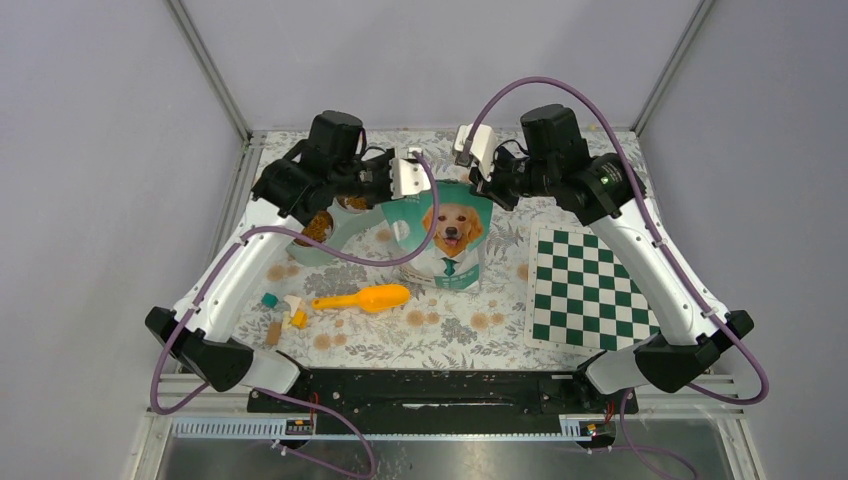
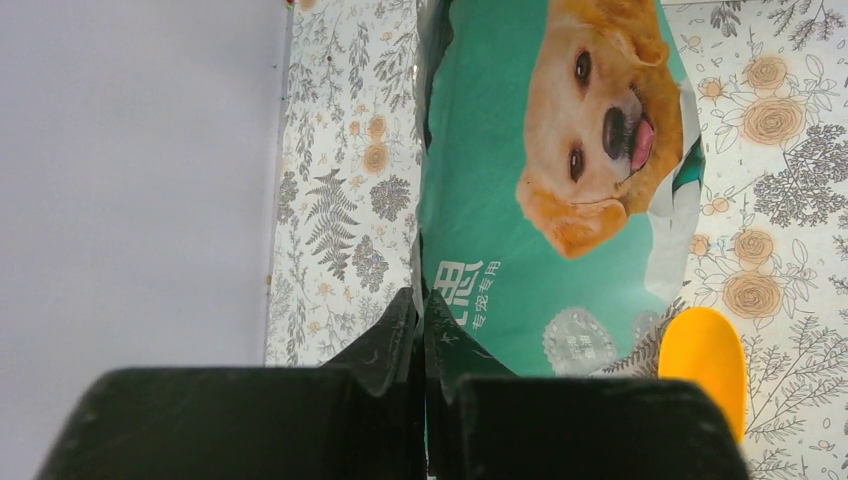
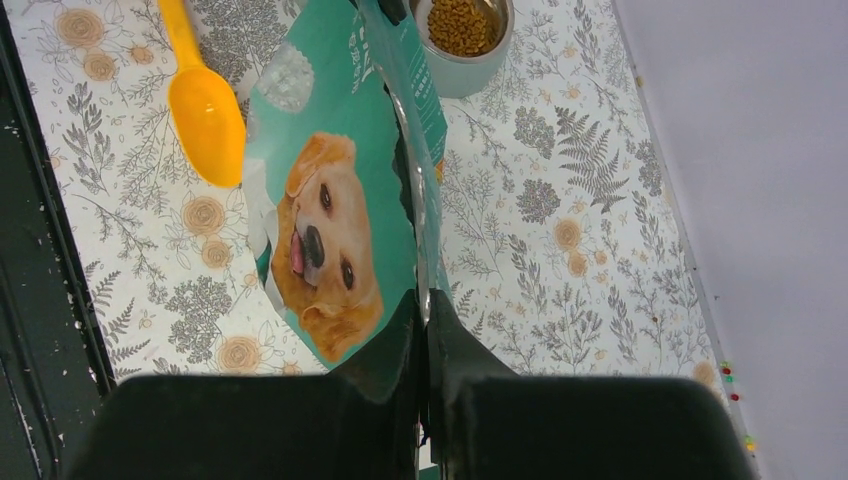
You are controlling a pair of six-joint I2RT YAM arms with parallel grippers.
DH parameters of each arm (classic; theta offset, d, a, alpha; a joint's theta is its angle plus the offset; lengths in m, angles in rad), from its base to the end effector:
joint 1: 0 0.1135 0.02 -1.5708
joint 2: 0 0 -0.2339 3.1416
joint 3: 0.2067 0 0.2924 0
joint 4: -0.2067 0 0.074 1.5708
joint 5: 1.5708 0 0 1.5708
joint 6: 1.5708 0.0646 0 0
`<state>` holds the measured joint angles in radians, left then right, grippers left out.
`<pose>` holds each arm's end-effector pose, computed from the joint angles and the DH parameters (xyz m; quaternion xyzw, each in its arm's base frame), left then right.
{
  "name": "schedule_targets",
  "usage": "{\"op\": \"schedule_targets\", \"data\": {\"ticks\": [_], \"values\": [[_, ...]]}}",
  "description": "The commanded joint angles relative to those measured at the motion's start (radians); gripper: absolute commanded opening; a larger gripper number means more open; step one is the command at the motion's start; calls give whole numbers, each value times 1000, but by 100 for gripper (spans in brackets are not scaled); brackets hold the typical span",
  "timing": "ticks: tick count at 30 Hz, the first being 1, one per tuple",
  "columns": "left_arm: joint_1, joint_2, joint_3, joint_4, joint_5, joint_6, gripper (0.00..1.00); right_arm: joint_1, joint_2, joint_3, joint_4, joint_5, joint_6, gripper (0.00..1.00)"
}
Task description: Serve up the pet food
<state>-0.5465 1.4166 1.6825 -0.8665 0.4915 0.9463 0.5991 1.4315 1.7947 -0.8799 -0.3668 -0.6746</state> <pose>0.2853 -0.2092 0.4037 0.6659 0.5529 -0.1211 0.4860 0.2764 0.2168 0.4366 -0.5791 0.6287 0.1388 0.5001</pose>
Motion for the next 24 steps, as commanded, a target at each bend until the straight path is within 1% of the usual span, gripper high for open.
{"op": "schedule_targets", "data": {"ticks": [1,4,6,7,8,9,10,11,16,17,18,19,20,21,22,23,24], "values": [[53,-45,34,13,-72,-9,0,-16,-76,28,71,7,-11,0],[64,-42,28,20,-68,-23,1,-18,-56,54,72,42,-18,0],[65,-34,29,33,-75,-35,17,-19,-37,77,73,69,-25,0],[66,-31,31,37,-85,-40,21,-20,-27,89,75,84,-28,0],[67,-30,32,38,-94,-42,22,-22,-20,104,72,97,-30,0],[70,-28,32,38,-102,-40,17,-24,-11,119,73,116,-32,0],[75,-26,32,39,-108,-36,2,-27,-2,132,74,130,-32,0],[81,-24,34,38,-111,-38,0,-33,5,143,74,142,-31,0],[104,-24,41,43,-101,-44,0,-48,7,151,73,141,-22,0],[106,-25,41,48,-102,-43,3,-48,7,149,75,130,-18,0],[106,-27,41,50,-103,-43,14,-49,3,142,82,120,-10,0],[109,-29,41,55,-103,-42,20,-49,-3,124,101,113,-4,0],[112,-33,42,58,-101,-41,22,-49,-14,109,118,106,2,0],[114,-35,45,60,-98,-38,21,-49,-21,95,134,100,10,0],[117,-38,49,60,-91,-36,13,-48,-27,87,144,93,14,0],[122,-40,51,60,-83,-31,0,-48,-31,83,147,87,17,0],[126,-44,51,59,-74,-31,0,-48,-31,84,147,83,18,0]]}}
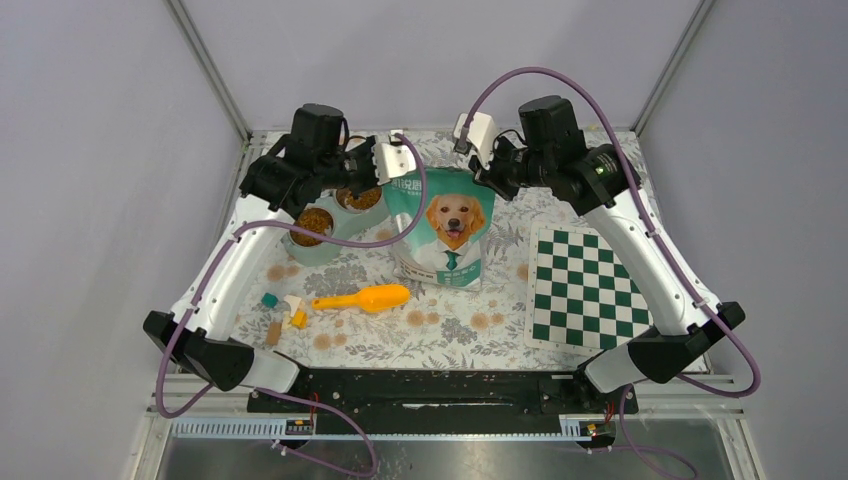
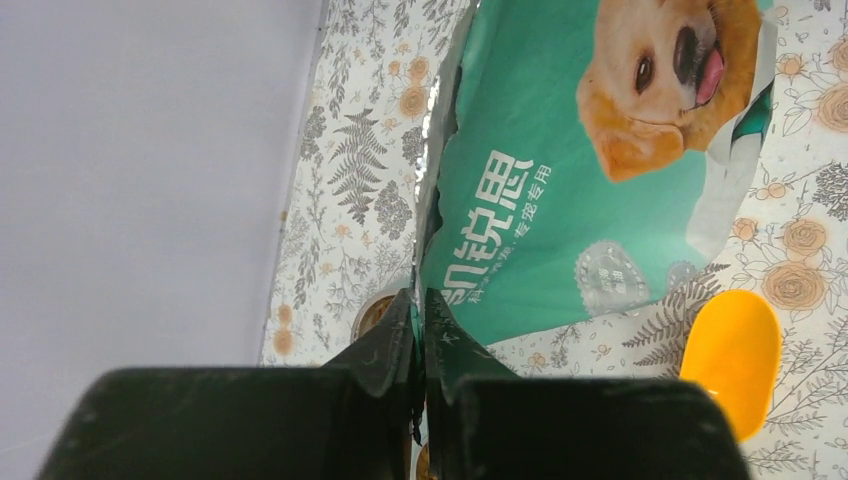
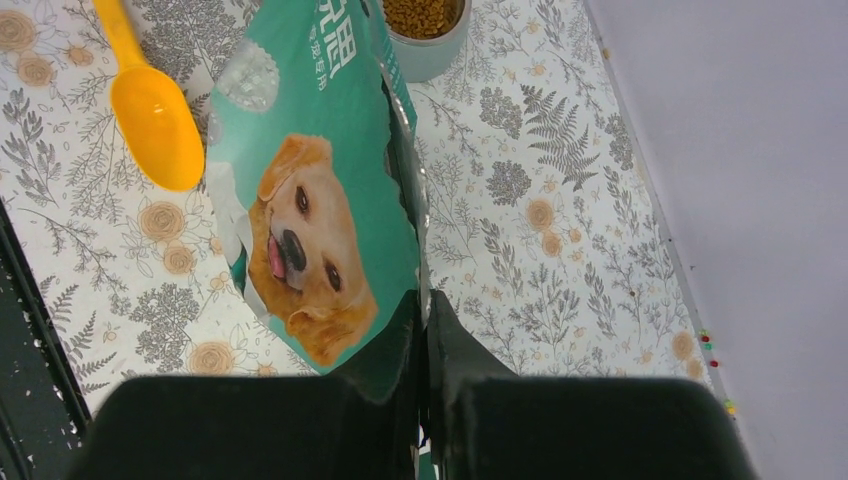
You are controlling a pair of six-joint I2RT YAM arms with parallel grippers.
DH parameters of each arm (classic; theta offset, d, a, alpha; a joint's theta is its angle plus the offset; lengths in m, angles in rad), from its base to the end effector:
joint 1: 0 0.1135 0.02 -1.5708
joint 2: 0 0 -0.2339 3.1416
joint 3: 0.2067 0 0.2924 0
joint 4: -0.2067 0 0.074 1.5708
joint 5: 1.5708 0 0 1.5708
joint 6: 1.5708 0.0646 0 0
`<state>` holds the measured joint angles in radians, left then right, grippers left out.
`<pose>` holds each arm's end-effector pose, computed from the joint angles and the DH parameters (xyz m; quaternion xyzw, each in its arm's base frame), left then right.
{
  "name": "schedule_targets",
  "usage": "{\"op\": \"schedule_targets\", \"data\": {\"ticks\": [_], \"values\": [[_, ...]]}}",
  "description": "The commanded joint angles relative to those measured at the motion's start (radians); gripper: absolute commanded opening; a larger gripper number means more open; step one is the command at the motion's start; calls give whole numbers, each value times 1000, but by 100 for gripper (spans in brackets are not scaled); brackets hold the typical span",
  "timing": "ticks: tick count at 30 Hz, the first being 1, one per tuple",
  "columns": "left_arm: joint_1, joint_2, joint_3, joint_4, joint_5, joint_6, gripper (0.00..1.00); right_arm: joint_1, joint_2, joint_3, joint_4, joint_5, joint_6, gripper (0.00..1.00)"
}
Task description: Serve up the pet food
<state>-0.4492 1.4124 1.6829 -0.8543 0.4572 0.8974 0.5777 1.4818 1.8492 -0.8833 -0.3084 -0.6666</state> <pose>0.3055 -0.1790 0.4060 0.6188 0.6036 -0.0921 0.4942 0.2931 0.2145 0.4384 -0.5604 0.6488 0.1105 0.5028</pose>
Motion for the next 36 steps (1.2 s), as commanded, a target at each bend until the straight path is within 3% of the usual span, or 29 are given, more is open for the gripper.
{"op": "schedule_targets", "data": {"ticks": [1,8,11,14,16,24,29,36], "values": [[34,-42,50,47,-32,19,0,-27,-83,31,150,23,10,0],[63,-40,67,45,8,31,0,-27,-80,51,150,7,3,0],[65,-42,69,46,23,31,14,-27,-77,49,150,-7,1,0],[66,-40,71,47,64,27,13,-27,-70,54,121,-50,-7,0],[67,-35,73,46,93,24,0,-27,-57,71,79,-89,-7,5],[67,-26,75,53,142,13,0,-20,28,162,-8,-218,35,33],[66,-31,75,59,162,12,0,50,148,305,-79,-186,27,50],[66,-39,65,59,172,23,0,115,289,445,-152,-152,1,57]]}}
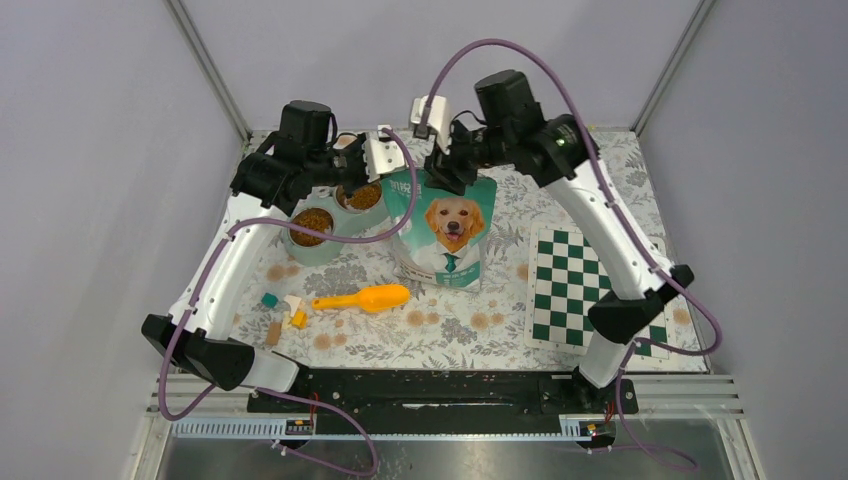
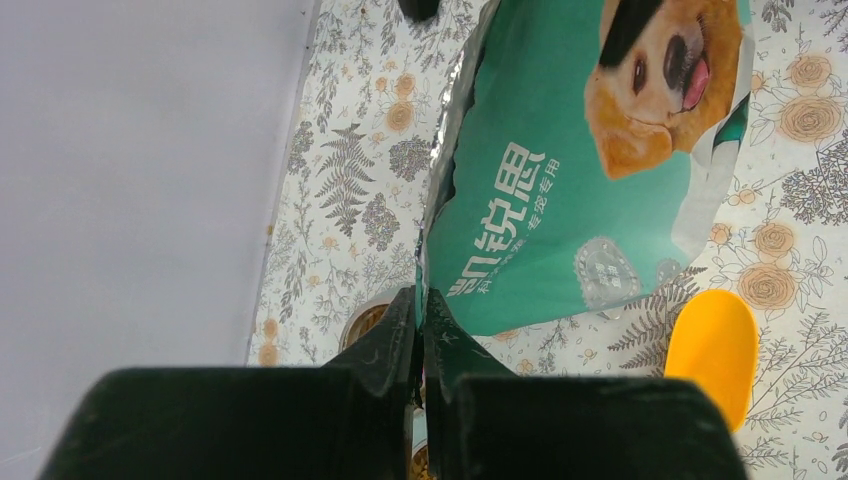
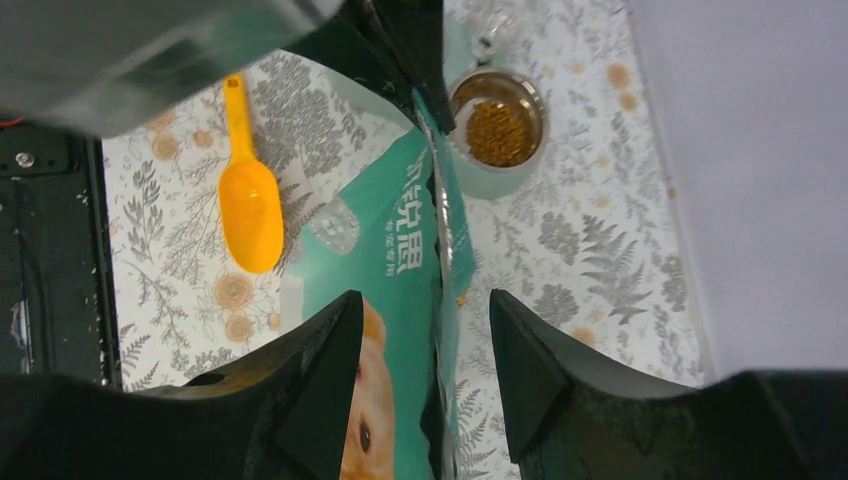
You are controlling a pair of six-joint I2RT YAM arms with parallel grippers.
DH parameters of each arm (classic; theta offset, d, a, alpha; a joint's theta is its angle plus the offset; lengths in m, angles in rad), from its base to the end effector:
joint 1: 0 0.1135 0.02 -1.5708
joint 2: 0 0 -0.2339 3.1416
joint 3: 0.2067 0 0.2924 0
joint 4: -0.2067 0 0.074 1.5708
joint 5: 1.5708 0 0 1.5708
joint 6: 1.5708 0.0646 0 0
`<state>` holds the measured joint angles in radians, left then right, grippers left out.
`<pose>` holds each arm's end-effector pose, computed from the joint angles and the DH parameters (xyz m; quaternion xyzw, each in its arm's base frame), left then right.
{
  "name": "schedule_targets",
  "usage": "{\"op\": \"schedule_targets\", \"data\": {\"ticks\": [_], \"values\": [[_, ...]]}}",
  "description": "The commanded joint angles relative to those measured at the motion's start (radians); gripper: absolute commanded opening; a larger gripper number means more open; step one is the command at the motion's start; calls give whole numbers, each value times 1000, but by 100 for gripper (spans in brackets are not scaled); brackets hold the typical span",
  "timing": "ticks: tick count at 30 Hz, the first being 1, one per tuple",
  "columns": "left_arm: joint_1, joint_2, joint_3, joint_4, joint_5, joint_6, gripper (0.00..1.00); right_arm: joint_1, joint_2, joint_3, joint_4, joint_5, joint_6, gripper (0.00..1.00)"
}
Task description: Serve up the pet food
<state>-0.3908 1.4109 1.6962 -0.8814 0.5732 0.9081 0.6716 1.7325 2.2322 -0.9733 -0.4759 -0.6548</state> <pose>0.3071 -0.1644 0.4105 0.6180 0.5949 -0.1266 0.4981 0.2924 0.2702 0.4742 -0.6074 0.5778 0.2054 0.5051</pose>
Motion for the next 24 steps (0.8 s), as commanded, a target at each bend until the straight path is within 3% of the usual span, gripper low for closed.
{"op": "schedule_targets", "data": {"ticks": [1,6,13,19,22,24], "values": [[7,-39,49,86,57,13,0,23,47,65,-61,14,-11,57],[10,-54,34,86,57,24,0,32,78,73,-61,50,-9,51],[23,-71,20,87,72,31,0,35,75,72,-62,87,-19,0],[27,-74,17,86,78,34,0,35,67,89,-72,121,-30,0],[27,-73,17,86,82,33,0,34,50,75,-82,158,-45,25],[27,-75,19,87,83,33,0,35,44,68,-111,182,-69,33]]}}
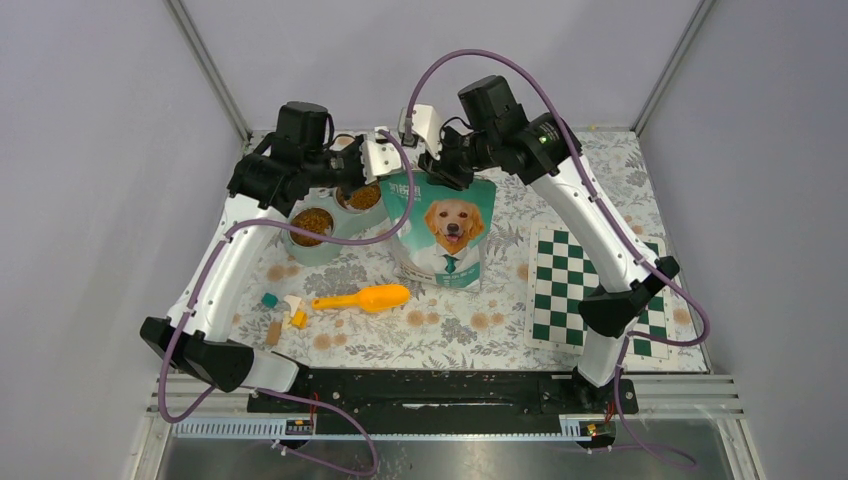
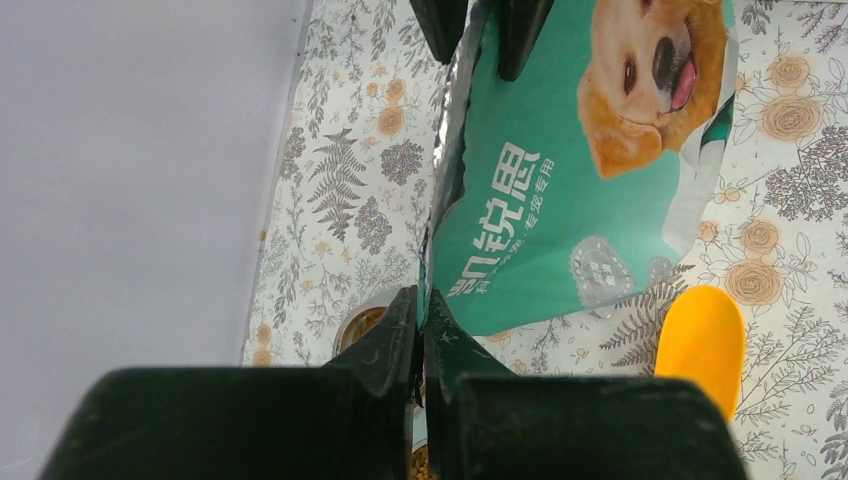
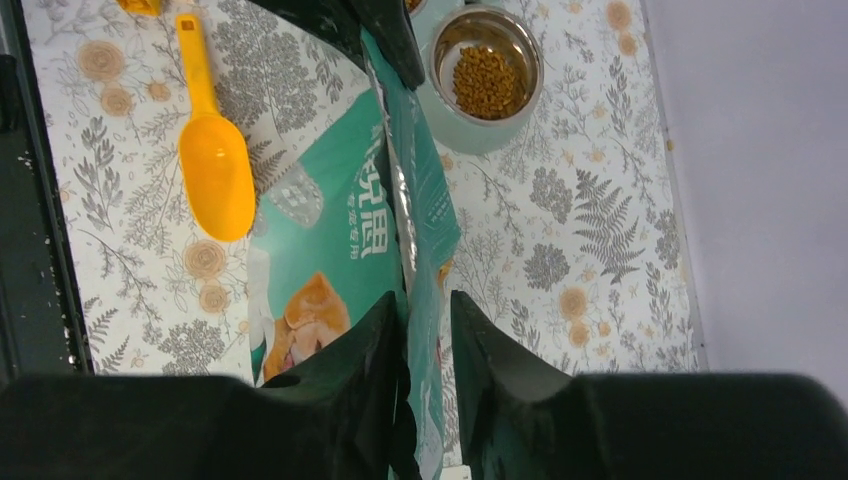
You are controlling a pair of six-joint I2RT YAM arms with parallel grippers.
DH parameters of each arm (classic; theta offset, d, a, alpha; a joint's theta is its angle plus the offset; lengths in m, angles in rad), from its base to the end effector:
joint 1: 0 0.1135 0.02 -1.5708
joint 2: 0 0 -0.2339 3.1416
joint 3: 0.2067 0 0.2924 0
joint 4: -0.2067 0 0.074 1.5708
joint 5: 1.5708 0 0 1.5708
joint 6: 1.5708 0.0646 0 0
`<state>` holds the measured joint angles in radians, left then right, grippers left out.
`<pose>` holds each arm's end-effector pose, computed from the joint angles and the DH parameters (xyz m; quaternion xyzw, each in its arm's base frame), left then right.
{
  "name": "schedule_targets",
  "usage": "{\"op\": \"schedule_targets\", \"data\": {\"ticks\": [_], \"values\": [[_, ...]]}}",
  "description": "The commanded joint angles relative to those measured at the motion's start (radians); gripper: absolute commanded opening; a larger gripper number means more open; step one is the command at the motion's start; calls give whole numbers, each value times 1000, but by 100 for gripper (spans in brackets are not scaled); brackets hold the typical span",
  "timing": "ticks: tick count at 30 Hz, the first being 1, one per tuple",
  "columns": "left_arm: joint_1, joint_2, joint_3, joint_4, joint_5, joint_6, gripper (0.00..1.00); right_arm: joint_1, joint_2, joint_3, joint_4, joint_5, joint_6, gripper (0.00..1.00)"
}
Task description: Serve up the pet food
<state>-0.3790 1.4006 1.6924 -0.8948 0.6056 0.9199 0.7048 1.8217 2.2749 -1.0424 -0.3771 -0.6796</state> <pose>0.3040 -0.1607 0.4117 0.6215 0.5890 -0.1357 0.4984 0.3049 0.2906 0.4448 -0.6209 0.6106 0.1711 0.4609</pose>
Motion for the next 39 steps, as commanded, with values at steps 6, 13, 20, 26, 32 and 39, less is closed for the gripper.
{"op": "schedule_targets", "data": {"ticks": [6,13,20,26,32,39], "values": [[17,-64,21,100,47,23,0,-3,-60,-2,-110,133,-87,14],[17,-64,21,100,45,23,0,-13,-71,17,-104,135,-84,0],[18,-66,23,100,40,25,0,-40,-101,6,-146,158,-105,30],[17,-66,23,100,38,25,0,-79,-127,-38,-171,193,-140,0],[17,-62,27,99,38,25,0,-110,-173,-74,-129,198,-128,17],[17,-64,25,99,42,23,0,-125,-190,-119,-133,207,-145,1]]}}
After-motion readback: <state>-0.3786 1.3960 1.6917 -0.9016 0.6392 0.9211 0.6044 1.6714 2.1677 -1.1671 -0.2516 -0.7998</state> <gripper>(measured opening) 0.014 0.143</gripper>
